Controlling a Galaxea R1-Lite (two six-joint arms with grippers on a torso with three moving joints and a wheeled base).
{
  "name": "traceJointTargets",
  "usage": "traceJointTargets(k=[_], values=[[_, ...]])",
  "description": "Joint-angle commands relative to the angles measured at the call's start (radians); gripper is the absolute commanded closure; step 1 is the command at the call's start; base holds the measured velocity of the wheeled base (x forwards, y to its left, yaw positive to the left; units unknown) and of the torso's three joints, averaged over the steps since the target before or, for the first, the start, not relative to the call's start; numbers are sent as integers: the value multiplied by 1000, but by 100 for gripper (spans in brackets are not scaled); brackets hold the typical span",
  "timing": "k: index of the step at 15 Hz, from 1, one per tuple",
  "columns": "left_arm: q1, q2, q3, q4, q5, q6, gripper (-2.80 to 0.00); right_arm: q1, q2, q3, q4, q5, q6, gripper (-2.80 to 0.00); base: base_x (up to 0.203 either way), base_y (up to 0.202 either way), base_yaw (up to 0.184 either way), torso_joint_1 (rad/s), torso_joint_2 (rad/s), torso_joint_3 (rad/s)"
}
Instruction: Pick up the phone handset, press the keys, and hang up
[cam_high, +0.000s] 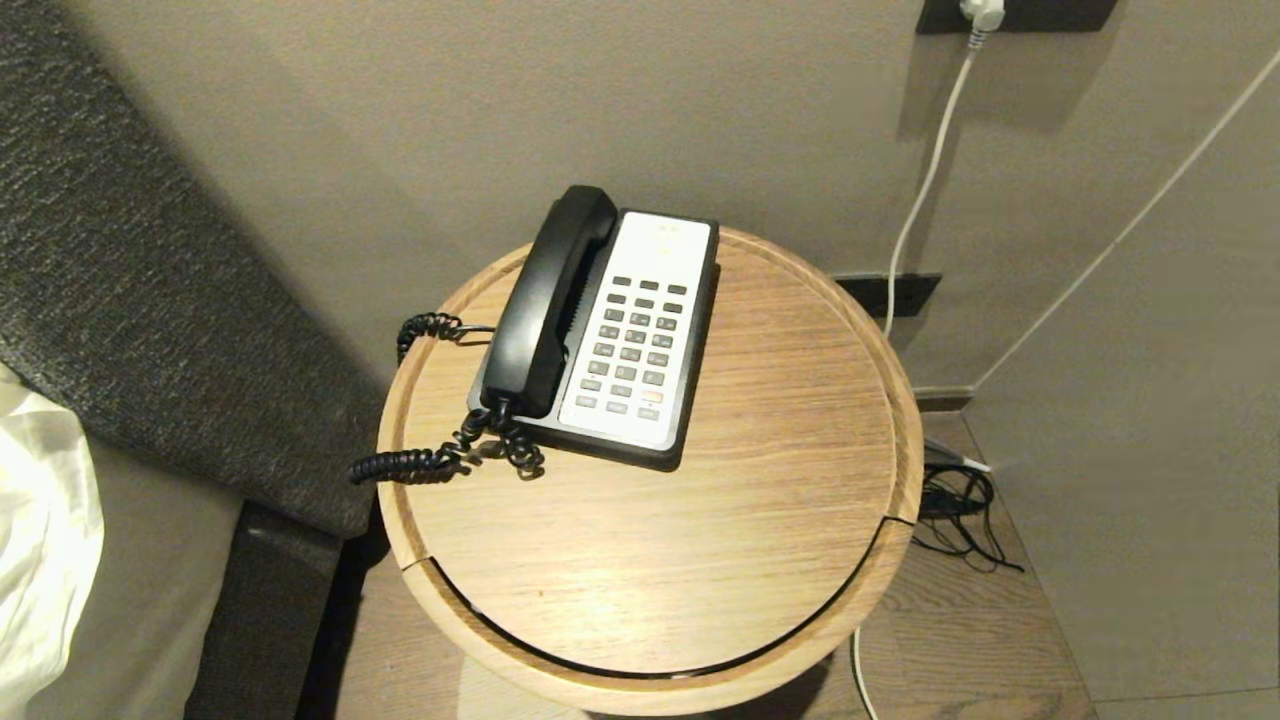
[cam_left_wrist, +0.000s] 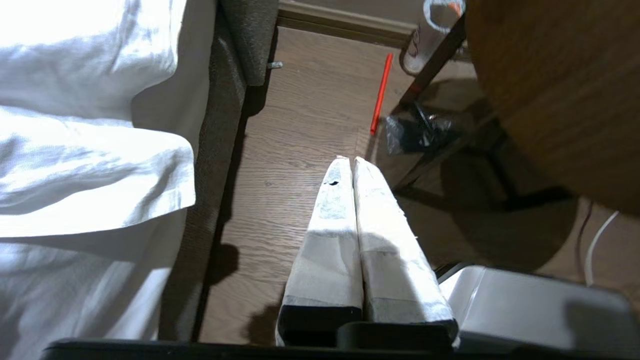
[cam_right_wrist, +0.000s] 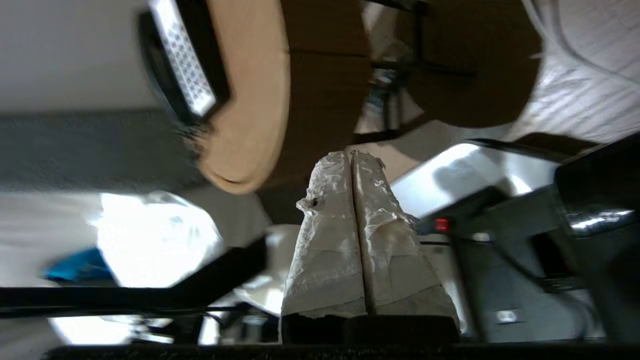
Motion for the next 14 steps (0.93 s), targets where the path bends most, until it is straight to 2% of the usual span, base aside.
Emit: traceJointTargets(k=[1,4,6,8,11,12,14], values=[[1,-64,37,-1,-13,17,0,-11,-91,80,7,6,-73,0,0,0,0,0,0,0],[3,-70,40,-7,-37,16,0,-13,-121,185,33,-30,-182,0,0,0,0,0,0,0],[2,-70,41,-8,-68,22,0,-13,-121,322,-79,-46,-322,0,0,0,0,0,0,0],[2,-70,55,-42,-88,70,0,-13,-121,513,-354,-85,-427,0,0,0,0,0,0,0],[3,-70,96,-140,-89,80,0,-13,-121,850,-838,-190,-579,0,0,0,0,0,0,0],[3,-70,114,-167,-85,79,0,-13,-121,930,-955,-222,-646,0,0,0,0,0,0,0],[2,-70,141,-201,-81,79,0,-13,-120,1007,-1040,-254,-833,0,0,0,0,0,0,0]])
